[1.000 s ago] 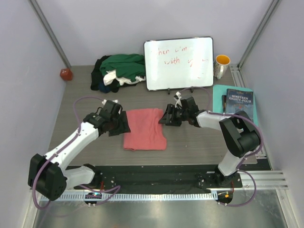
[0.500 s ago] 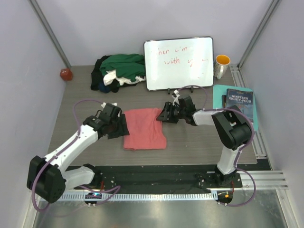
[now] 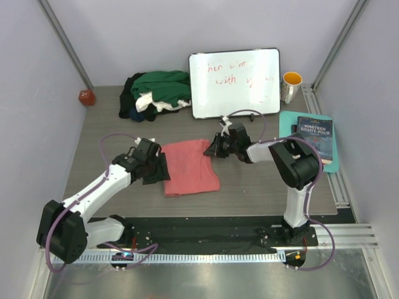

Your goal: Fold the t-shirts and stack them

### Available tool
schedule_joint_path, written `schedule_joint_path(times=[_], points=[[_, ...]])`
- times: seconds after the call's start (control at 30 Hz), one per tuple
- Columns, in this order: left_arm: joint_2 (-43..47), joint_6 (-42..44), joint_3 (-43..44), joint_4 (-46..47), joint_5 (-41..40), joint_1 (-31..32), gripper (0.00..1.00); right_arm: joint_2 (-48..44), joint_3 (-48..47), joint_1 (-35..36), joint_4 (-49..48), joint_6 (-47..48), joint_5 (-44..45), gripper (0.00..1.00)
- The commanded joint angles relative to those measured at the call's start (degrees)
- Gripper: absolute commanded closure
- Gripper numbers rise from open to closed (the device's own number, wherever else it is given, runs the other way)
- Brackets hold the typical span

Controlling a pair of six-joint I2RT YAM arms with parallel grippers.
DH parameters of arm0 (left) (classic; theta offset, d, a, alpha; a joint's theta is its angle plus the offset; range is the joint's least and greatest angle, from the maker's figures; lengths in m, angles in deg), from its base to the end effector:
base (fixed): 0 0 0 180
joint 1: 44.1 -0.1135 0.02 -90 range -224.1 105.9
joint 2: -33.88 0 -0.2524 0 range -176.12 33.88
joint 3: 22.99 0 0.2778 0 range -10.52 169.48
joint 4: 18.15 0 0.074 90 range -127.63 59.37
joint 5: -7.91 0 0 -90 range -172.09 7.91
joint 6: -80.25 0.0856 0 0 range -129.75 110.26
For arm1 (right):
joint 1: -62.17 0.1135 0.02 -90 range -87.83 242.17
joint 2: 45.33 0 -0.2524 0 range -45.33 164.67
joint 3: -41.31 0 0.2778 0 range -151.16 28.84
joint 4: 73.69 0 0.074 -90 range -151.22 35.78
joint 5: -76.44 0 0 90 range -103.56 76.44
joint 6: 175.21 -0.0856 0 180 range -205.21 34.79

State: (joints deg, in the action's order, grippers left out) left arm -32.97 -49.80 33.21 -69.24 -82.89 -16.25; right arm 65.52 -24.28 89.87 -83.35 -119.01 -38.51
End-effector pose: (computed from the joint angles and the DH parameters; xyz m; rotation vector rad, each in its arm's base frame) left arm 0.2387 -0.1248 0.1537 -0.2918 2.6858 -0.3642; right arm 0.3627 0.2312 0.0638 -0.1401 2.3330 1.0517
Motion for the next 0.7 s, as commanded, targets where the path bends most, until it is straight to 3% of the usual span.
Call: schedule_joint_path(times=[0.0, 0.33, 0.67], points=[[-0.74, 0.68, 0.22, 2.92, 0.62, 0.18, 0.39, -2.99, -1.02, 1.29, 0.86, 3.12, 5.68, 0.99], [-0.92, 1.03, 1.71, 4.68, 0.62, 0.18, 0.40, -19.06, -3.56, 5.69, 12.72, 9.19, 13.70, 0.99], [0.40, 1.29, 4.70, 3.54, -4.47, 0.09, 0.38, -28.14, -23.58, 9.38, 30.12, 12.44, 11.16, 0.99]])
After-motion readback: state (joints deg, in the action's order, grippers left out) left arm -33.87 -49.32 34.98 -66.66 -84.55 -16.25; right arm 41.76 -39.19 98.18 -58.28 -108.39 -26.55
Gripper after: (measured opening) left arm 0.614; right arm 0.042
